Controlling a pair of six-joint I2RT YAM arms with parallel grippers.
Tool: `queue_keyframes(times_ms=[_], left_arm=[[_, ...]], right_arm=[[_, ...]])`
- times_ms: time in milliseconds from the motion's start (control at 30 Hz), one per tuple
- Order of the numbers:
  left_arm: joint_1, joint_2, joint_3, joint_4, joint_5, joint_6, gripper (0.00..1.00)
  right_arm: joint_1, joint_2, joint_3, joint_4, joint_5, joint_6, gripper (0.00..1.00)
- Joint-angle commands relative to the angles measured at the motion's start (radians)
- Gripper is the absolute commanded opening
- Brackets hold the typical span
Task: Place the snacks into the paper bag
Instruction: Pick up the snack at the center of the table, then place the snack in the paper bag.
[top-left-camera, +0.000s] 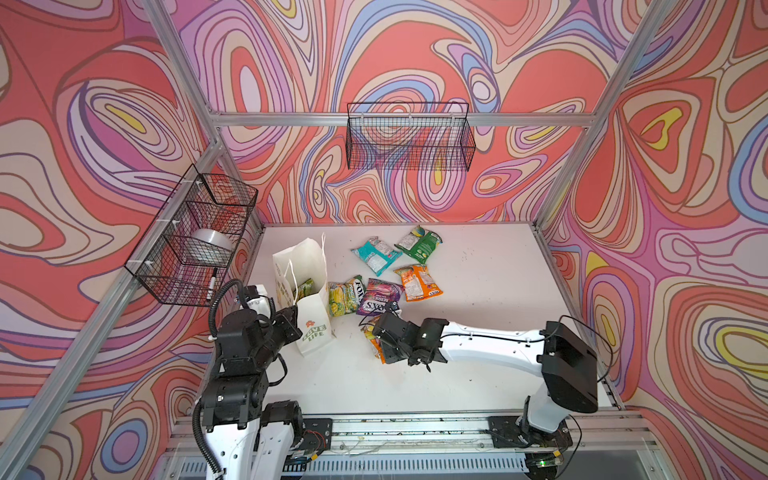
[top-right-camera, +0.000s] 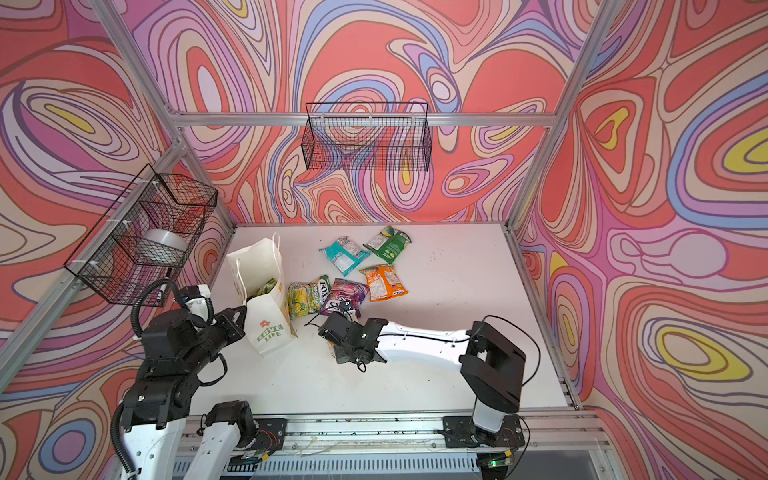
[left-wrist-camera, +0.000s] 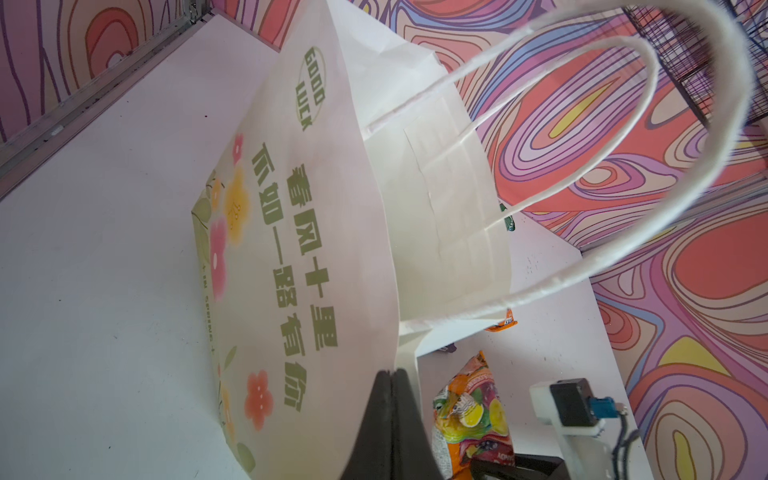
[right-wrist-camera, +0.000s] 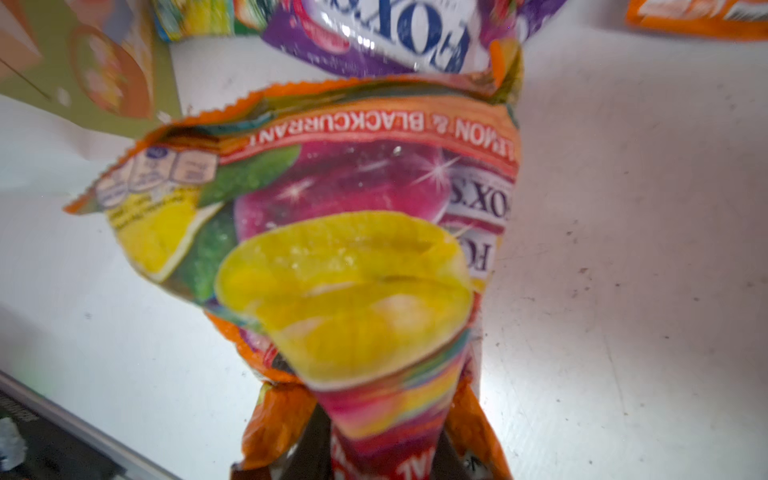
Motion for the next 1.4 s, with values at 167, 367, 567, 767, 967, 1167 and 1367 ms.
queue_keyframes(times_ms=[167, 367, 567, 767, 967, 1167, 1367], left_arm=[[0.005, -0.037, -0.013, -0.008, 0.025, 0.012, 0.00], [0.005, -0.079, -0.014, -0.005, 0.021, 0.007, 0.00], [0.005, -0.061, -0.014, 0.004, 0.072, 0.010, 0.00], [0.005, -0.070, -0.016, 0.011, 0.087, 0.008, 0.00], [0.004, -0.061, -0.018, 0.017, 0.109, 0.010, 0.00], [0.005, -0.076, -0.019, 0.018, 0.101, 0.008, 0.00], [0.005, -0.079, -0.019, 0.017, 0.099, 0.009, 0.00]], right_arm=[[0.000, -0.161, 0.078, -0.092, 0.134, 0.036, 0.05], [0.000, -0.264, 0.178, -0.151, 0.177, -0.028, 0.05], [0.000, -0.237, 0.396, -0.162, 0.193, -0.146, 0.05], [0.000, -0.139, 0.583, -0.040, 0.081, -0.299, 0.05], [0.000, 0.004, 0.767, 0.022, -0.019, -0.364, 0.05], [0.000, 0.152, 0.919, 0.045, -0.112, -0.413, 0.05], [0.000, 0.285, 1.061, 0.061, -0.158, -0.418, 0.06]])
